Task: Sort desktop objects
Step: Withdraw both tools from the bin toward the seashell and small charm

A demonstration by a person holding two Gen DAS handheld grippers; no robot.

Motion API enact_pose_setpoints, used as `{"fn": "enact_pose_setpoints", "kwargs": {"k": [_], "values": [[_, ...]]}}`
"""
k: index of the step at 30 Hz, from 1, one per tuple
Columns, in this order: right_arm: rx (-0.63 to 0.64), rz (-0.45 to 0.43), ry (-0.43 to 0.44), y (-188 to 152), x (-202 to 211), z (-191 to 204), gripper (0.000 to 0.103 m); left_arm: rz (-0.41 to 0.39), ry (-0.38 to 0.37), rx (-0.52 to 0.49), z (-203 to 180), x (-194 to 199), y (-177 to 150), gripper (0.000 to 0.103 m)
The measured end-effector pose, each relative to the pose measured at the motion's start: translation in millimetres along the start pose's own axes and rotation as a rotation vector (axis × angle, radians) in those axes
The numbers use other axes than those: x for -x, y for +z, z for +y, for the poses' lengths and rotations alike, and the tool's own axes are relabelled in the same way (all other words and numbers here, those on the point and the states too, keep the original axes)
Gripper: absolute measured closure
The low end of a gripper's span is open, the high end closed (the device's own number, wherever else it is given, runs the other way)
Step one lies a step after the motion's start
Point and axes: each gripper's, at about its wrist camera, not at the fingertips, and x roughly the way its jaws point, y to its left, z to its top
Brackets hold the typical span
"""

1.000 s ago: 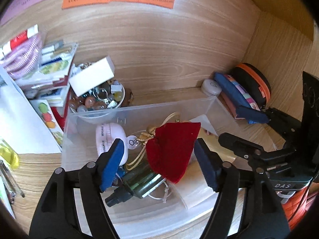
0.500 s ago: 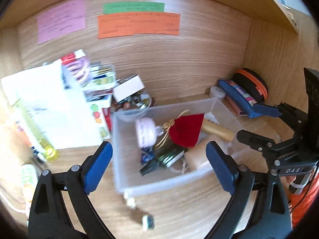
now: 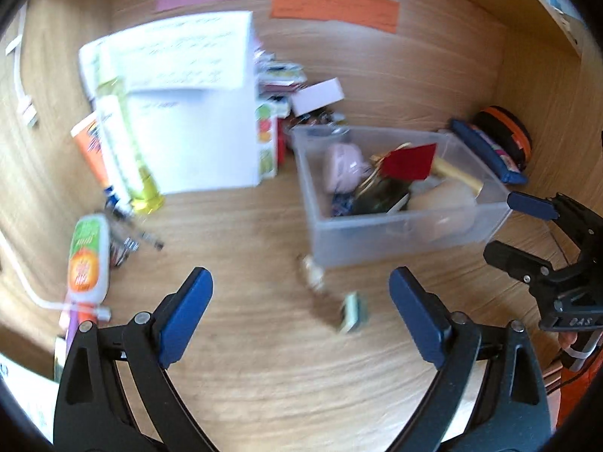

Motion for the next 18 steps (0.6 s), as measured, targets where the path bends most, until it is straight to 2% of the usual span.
{"fn": "enact_pose_setpoints", "kwargs": {"k": [11, 14, 16, 18], "values": [[0.136, 0.061, 0.112, -14, -40, 81, 0.021, 0.037, 0.07, 0.056, 36, 3, -40, 0.007], [0.16, 0.102, 0.152, -14, -57, 96, 0.034, 0.047, 0.076, 0.067, 43, 2, -47, 0.007], [0.159, 0.133, 0.177, -14, -68, 101, 0.048, 0.052, 0.07, 0.071, 45, 0, -50, 0.007], [0.156, 0.157, 0.173, -12, -78, 104, 0.052, 0.06, 0.063, 0.069, 46, -4, -50, 0.007]]}}
